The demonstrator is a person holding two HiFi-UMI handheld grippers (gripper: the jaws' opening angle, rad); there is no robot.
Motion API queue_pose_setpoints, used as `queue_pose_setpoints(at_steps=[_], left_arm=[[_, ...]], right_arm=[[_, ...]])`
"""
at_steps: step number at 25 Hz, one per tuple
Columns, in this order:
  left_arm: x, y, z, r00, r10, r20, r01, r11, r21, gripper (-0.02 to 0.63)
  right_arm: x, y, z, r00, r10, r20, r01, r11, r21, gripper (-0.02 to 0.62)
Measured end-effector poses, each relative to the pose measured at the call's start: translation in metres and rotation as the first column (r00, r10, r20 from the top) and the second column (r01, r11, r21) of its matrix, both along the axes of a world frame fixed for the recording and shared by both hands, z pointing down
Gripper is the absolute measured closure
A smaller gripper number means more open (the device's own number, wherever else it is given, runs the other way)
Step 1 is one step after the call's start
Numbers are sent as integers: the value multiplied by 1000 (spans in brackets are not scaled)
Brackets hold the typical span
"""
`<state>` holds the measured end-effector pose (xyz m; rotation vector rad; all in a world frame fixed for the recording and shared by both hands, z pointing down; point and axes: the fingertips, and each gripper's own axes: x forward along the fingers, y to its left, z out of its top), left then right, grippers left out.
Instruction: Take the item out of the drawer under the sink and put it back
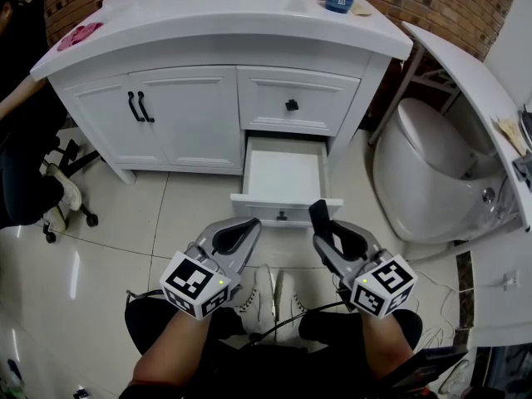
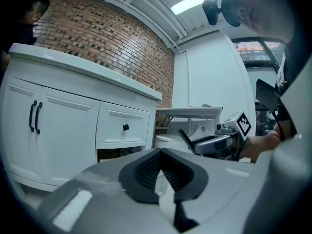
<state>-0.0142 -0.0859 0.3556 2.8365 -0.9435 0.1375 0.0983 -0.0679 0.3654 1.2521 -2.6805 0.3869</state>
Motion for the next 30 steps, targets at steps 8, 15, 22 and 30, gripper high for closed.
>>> queue_pose_setpoints(at_steps=[8, 15, 22, 30], left_arm=[[3, -10, 4, 1000, 7, 4, -7, 1000, -1, 600], [5, -23, 8, 1000, 9, 11, -9, 1000, -5, 600], [13, -33, 18, 999, 33, 13, -33, 999, -26, 600], [13, -47, 30, 1000, 28, 13, -27, 998, -54, 600]], right_arm=[[-2, -20, 7, 999, -11, -39, 11, 1000, -3, 431], [-2, -47, 6, 998, -24, -64, 24, 1000, 9, 431], [-1, -81, 9, 991, -49, -125, 53, 998, 24, 431], [-10, -119, 12, 969, -121, -215, 134, 990, 44, 431]])
